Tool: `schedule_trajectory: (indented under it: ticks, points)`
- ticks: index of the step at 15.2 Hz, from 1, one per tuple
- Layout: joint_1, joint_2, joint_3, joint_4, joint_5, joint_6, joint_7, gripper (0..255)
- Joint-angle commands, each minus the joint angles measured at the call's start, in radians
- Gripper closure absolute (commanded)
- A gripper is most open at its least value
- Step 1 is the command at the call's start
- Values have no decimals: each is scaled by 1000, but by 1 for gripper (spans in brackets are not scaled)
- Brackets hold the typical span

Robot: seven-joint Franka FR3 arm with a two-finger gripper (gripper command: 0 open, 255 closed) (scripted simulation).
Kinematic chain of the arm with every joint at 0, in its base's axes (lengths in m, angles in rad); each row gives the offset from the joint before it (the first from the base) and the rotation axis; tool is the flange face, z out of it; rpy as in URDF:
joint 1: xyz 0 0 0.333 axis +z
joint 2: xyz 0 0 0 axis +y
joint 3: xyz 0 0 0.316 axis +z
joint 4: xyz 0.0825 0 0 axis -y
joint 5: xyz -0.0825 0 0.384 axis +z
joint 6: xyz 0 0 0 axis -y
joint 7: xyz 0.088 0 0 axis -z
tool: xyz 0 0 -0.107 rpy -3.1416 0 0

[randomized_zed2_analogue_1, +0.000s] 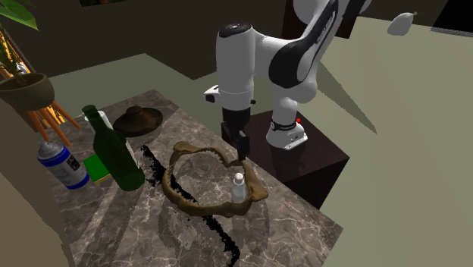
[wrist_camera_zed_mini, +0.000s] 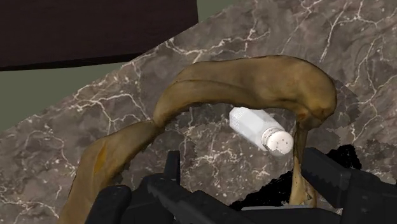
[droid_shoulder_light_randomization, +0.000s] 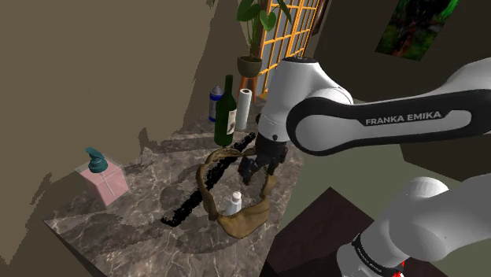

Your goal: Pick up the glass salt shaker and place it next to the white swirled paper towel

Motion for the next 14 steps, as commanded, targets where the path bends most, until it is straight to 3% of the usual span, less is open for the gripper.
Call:
schedule_trajectory:
  ticks: [1,4,14]
  points:
    - [-5,60,45,15,-1,56,57,0]
    - [-20,167,120,57,-29,135,158,0]
    - [-29,249,154,13,-53,258,184,0]
